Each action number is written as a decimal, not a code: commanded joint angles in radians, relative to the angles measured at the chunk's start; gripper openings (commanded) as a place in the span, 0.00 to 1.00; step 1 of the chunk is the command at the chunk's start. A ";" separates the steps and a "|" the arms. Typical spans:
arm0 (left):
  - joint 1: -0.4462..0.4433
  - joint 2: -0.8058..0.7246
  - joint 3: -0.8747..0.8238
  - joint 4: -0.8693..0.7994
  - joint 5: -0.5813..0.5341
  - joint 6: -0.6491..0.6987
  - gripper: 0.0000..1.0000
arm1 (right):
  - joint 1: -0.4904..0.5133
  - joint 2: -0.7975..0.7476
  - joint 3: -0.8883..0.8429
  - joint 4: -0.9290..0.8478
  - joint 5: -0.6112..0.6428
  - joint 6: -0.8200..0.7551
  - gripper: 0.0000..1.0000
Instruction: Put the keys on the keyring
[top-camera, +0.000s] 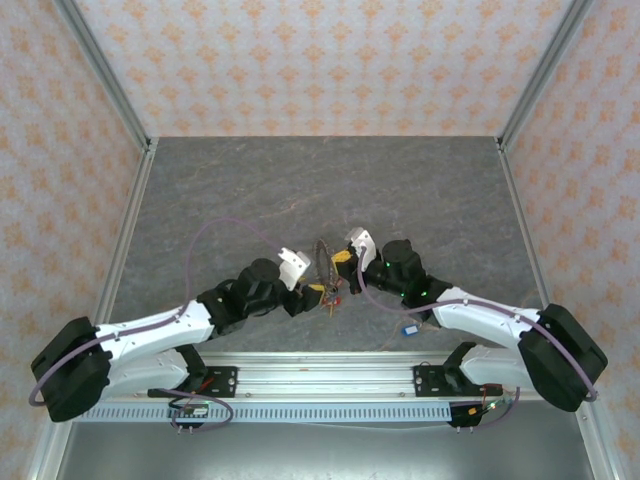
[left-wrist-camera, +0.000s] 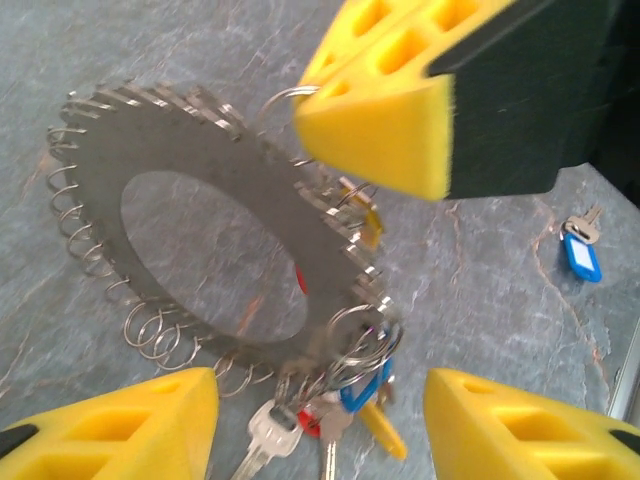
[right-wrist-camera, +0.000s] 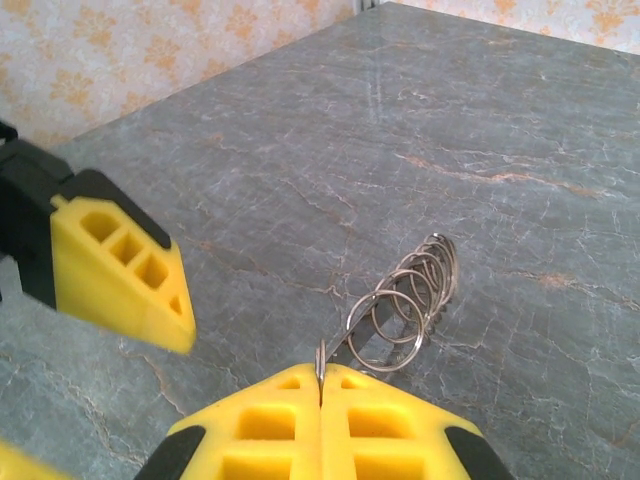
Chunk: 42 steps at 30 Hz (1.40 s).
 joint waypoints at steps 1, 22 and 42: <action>-0.035 0.065 0.011 0.131 -0.082 -0.051 0.61 | 0.011 -0.021 0.049 0.003 0.031 0.045 0.00; -0.050 0.283 0.138 0.105 -0.172 0.018 0.36 | 0.023 -0.032 0.046 -0.030 0.061 0.040 0.00; 0.008 0.204 0.214 -0.178 0.015 0.288 0.00 | 0.021 -0.028 0.295 -0.614 0.102 -0.053 0.00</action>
